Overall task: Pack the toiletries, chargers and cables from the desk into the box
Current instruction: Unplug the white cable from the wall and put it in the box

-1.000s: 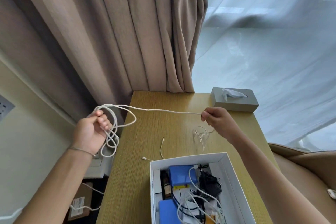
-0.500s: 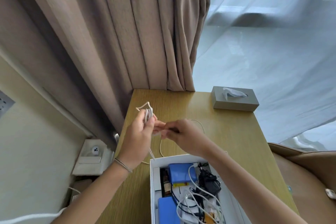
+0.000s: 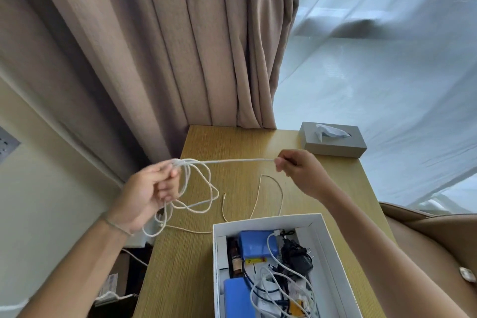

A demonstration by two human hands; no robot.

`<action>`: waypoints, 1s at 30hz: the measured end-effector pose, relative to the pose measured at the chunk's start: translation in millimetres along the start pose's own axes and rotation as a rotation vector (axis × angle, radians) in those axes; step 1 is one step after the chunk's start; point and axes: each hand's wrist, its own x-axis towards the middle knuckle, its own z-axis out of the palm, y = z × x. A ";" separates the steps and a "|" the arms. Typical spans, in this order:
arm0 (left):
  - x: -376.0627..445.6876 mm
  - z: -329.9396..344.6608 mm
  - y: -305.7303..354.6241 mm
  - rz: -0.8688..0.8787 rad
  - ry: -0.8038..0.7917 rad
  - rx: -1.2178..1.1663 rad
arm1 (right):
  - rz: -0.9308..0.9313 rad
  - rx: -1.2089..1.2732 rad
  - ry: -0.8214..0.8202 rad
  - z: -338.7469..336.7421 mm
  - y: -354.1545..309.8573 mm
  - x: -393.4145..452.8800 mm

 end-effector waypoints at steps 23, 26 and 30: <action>-10.9 97.2 -48.9 0.165 -0.033 0.721 | -0.221 -0.224 -0.437 53.6 -53.7 -53.1; -11.2 99.7 -60.9 0.073 -0.101 0.643 | -0.171 -0.223 -0.300 43.2 -45.4 -54.3; -8.2 107.4 -77.1 -0.129 -0.124 0.387 | -0.129 -0.201 -0.129 44.4 -25.4 -62.0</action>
